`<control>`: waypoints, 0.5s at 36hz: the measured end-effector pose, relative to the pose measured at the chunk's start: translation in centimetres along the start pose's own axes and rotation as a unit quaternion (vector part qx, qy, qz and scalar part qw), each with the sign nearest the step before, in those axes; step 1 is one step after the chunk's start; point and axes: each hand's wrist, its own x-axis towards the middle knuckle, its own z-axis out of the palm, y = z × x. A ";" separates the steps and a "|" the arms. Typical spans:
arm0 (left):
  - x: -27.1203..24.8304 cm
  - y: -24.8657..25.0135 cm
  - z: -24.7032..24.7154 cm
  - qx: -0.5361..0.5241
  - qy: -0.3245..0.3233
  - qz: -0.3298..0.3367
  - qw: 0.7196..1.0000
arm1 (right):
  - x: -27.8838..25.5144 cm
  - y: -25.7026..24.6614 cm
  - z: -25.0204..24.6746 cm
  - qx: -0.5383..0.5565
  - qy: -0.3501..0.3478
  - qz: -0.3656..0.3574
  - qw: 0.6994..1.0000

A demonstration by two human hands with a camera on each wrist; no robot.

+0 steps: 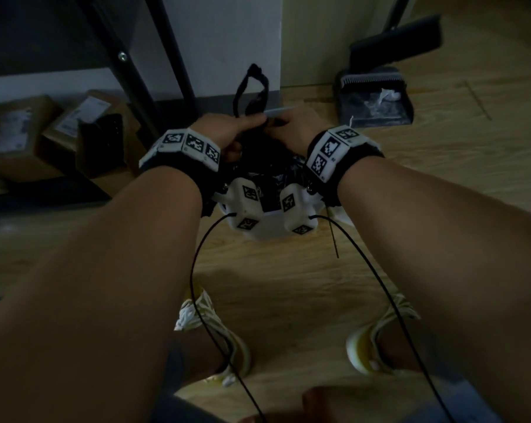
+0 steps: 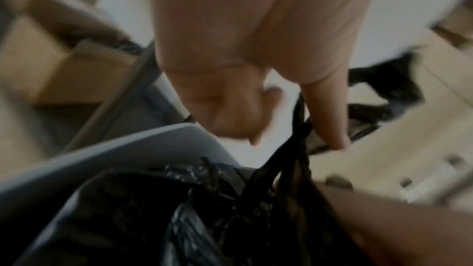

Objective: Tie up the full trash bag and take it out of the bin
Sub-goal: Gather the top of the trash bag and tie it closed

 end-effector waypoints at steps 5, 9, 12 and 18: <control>-0.1 -1.1 0.6 -0.085 -0.034 -0.007 0.996 | 0.5 0.7 0.6 0.104 0.032 0.042 0.993; -0.4 -1.0 1.7 -0.114 -0.085 0.021 0.990 | 0.6 0.3 0.5 0.106 0.034 0.058 0.992; 0.1 -0.9 2.2 -0.106 -0.092 0.026 0.990 | 0.7 0.3 0.3 0.087 0.018 0.061 0.994; 1.2 -0.8 2.5 -0.102 -0.028 0.022 0.994 | 0.7 1.3 0.0 0.155 0.040 0.084 0.984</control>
